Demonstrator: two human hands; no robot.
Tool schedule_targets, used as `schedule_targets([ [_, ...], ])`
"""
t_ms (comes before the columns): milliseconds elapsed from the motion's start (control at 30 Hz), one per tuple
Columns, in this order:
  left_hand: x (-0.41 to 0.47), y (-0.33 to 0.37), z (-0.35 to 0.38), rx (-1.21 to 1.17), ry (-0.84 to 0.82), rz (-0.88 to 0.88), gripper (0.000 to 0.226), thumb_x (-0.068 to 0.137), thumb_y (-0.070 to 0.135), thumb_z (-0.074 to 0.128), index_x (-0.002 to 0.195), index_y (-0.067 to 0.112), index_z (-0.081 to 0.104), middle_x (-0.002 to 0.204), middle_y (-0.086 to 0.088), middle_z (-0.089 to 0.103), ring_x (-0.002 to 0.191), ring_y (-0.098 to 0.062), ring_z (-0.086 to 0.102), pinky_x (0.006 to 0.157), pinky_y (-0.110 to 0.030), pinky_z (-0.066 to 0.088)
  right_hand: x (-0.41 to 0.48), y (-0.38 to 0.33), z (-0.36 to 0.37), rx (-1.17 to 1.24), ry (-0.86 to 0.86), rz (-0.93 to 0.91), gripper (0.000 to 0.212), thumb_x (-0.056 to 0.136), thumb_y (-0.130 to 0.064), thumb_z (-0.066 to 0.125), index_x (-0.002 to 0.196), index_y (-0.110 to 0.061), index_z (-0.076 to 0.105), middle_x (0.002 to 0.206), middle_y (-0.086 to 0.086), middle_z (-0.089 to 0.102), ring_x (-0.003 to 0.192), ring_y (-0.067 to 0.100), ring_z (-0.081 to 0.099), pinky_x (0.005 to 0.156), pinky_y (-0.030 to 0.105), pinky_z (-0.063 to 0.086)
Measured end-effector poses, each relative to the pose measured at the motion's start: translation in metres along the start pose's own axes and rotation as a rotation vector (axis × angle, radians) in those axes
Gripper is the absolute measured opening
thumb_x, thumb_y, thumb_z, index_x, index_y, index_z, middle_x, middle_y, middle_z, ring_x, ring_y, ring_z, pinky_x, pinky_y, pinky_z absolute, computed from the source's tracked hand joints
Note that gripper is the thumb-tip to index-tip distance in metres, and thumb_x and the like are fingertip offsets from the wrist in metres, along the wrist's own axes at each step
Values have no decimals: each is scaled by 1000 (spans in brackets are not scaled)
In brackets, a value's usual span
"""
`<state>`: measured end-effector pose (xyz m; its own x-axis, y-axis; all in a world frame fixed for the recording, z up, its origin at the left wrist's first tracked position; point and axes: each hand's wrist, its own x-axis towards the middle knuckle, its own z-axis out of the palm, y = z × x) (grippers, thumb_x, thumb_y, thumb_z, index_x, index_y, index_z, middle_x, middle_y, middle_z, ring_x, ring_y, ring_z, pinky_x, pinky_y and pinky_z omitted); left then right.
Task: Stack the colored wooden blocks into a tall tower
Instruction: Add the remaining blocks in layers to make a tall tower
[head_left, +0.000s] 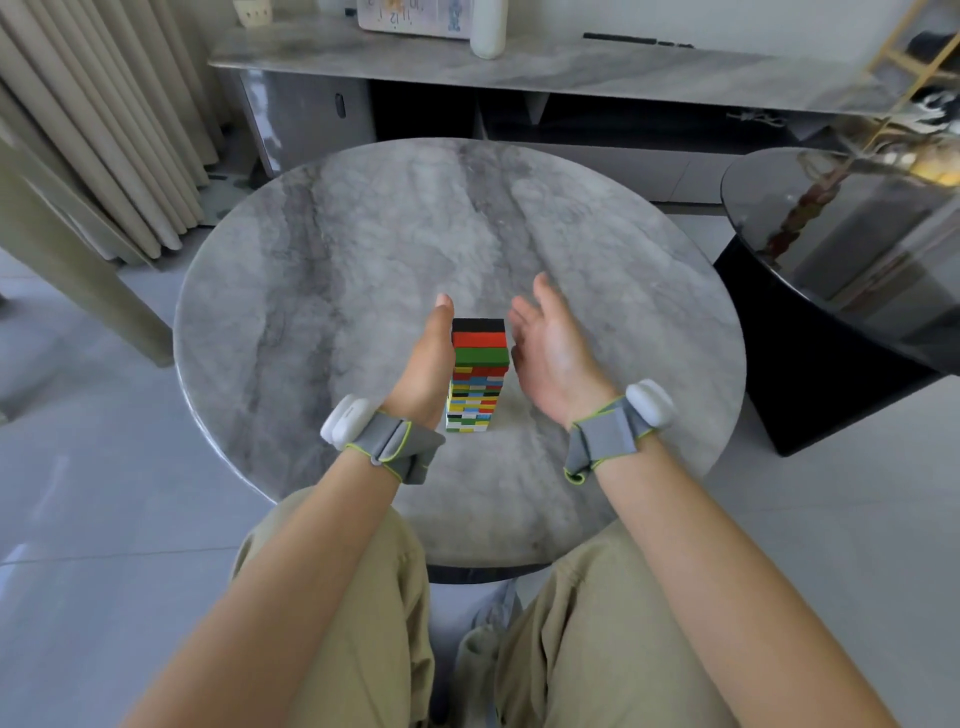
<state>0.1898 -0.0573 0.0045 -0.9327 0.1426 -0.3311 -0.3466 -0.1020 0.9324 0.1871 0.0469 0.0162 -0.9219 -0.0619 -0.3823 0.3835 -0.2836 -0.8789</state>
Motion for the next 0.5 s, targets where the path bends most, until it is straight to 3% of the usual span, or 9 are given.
schedule_targets([
  [33,1,1,2,-22,13,-9,42,103,40,17,80,27,49,56,20,63,48,14,58,64,-10,51,-1,1,2,-2,-14,9,66,98,-53,20,150,-13,14,157,1,16,144,11,18,105,21,21],
  [67,3,1,2,-27,35,-11,45,102,42,18,71,24,45,42,20,58,39,11,56,55,-14,51,-2,2,2,-26,-29,16,66,98,-53,18,150,-13,13,156,1,19,143,11,21,100,20,24],
  [133,6,1,3,-17,55,-15,46,101,44,20,71,21,45,48,15,61,38,5,58,50,-17,47,-5,2,2,-68,-57,34,67,98,-54,17,150,-12,13,155,3,22,141,12,26,96,20,26],
  [200,5,0,3,-4,52,-10,40,101,44,21,76,25,45,61,9,60,40,3,58,43,-10,46,-8,2,1,-109,-77,42,65,98,-52,15,149,-10,16,151,4,32,139,14,29,89,18,33],
  [267,4,0,5,-3,49,-13,40,102,43,21,76,24,47,50,9,63,39,2,59,38,-8,44,-9,2,1,-154,-107,38,64,99,-49,12,147,-7,21,136,-4,43,136,16,35,71,11,42],
  [300,4,0,5,-15,49,-15,42,102,42,22,76,23,48,47,9,63,42,0,61,40,-10,45,-10,1,3,-163,-120,32,64,100,-48,11,146,-6,21,133,-6,44,132,15,40,63,7,43],
  [367,6,-1,5,-31,64,-17,42,101,43,22,75,23,48,61,1,63,56,-9,61,52,-20,48,-7,2,4,-185,-125,19,64,99,-50,12,148,-8,18,136,-2,43,116,6,49,53,6,45],
  [500,6,2,6,-71,92,-44,42,101,45,24,73,23,47,76,0,56,66,-12,58,58,-25,45,1,7,6,-106,-120,63,68,96,-56,16,151,-16,8,146,8,39,82,0,56,58,15,45],
])
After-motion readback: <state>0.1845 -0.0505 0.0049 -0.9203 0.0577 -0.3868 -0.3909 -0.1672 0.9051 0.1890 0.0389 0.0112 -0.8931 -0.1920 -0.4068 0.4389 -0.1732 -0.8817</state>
